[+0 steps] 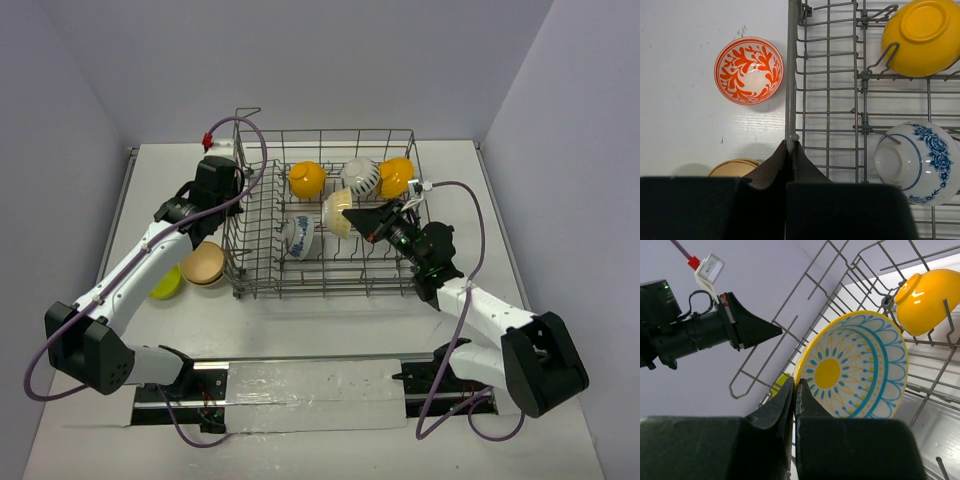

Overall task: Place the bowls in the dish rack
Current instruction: Insert the bowl into the dish rack.

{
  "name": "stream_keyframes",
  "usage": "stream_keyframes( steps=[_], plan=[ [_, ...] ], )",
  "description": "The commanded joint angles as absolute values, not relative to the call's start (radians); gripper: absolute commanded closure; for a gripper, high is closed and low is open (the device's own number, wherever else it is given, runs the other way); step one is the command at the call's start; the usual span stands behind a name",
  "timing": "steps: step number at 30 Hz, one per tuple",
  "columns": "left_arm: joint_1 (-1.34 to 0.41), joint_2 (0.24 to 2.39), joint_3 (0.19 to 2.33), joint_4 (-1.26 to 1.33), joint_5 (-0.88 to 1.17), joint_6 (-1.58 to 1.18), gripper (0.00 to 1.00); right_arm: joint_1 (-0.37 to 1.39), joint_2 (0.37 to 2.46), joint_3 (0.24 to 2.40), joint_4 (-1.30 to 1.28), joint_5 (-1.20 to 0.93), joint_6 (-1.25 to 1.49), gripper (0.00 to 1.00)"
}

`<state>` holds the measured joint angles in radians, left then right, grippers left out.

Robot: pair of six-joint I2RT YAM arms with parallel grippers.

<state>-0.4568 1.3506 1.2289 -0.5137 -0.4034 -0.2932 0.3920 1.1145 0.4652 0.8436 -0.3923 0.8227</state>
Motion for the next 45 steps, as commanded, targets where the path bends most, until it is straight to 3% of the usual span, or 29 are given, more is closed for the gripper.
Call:
stream_keyframes(
  steps=[1,25,45],
  plan=[
    [-0.445,1.339,1.204,-0.523,-0.385,-0.299,1.00,0.385,1.159,0.448,1.072,-0.357,0.903,1.00],
    [-0.440,1.342,1.201,-0.514,-0.342,-0.299,1.00,0.377,1.526,0.385,1.531,-0.393,1.075,1.00],
    [-0.440,1.342,1.200,-0.509,-0.339,-0.299,1.00,0.376,1.299,0.377,1.342,-0.382,0.974,1.00]
  ],
)
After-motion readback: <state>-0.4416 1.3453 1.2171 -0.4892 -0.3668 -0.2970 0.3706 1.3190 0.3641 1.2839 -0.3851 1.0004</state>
